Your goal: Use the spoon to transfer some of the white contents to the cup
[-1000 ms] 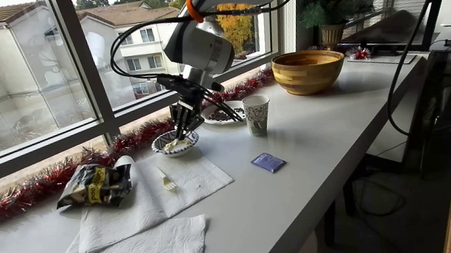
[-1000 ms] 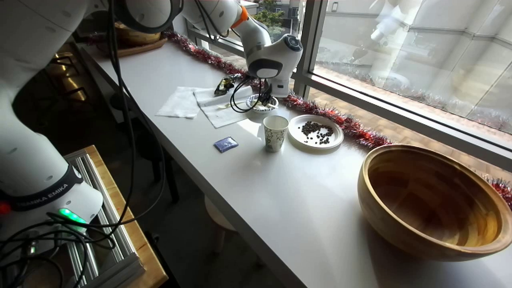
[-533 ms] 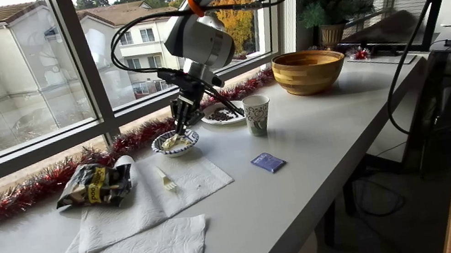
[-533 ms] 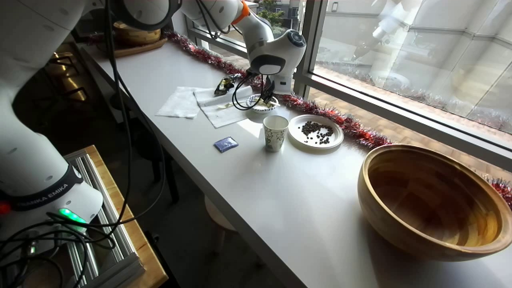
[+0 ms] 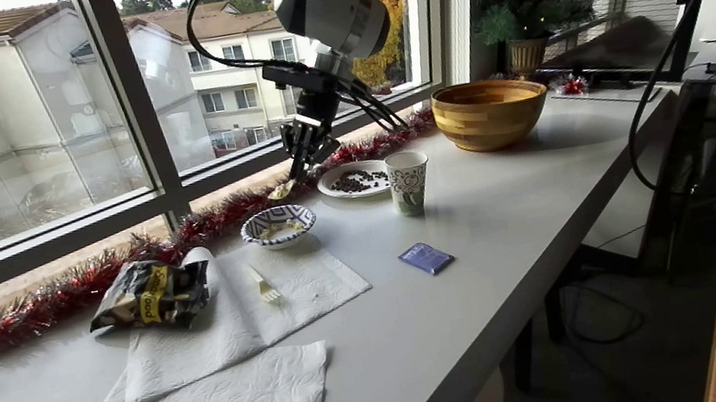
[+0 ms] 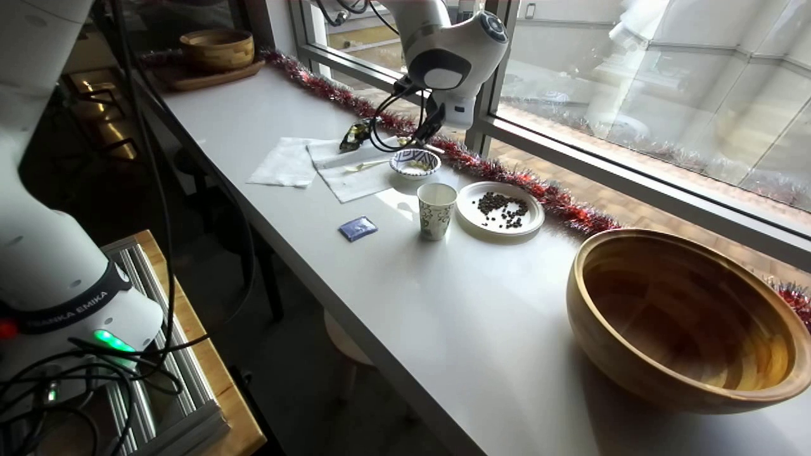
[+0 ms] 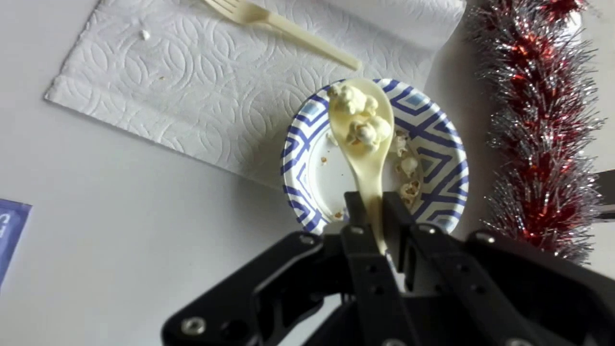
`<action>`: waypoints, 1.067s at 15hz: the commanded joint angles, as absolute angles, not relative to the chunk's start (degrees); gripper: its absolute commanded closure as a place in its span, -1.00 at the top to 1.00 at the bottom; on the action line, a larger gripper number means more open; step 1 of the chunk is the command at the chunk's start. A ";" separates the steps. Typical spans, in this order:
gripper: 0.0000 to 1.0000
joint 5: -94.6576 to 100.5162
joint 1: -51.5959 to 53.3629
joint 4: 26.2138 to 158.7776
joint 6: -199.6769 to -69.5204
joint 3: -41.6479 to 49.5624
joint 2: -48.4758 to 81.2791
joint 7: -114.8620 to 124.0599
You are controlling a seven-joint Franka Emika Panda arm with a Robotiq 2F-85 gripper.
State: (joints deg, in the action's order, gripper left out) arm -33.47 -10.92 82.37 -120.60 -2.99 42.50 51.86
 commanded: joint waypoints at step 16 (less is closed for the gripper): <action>-0.93 -33.69 -14.50 102.92 -114.80 11.58 23.42 51.84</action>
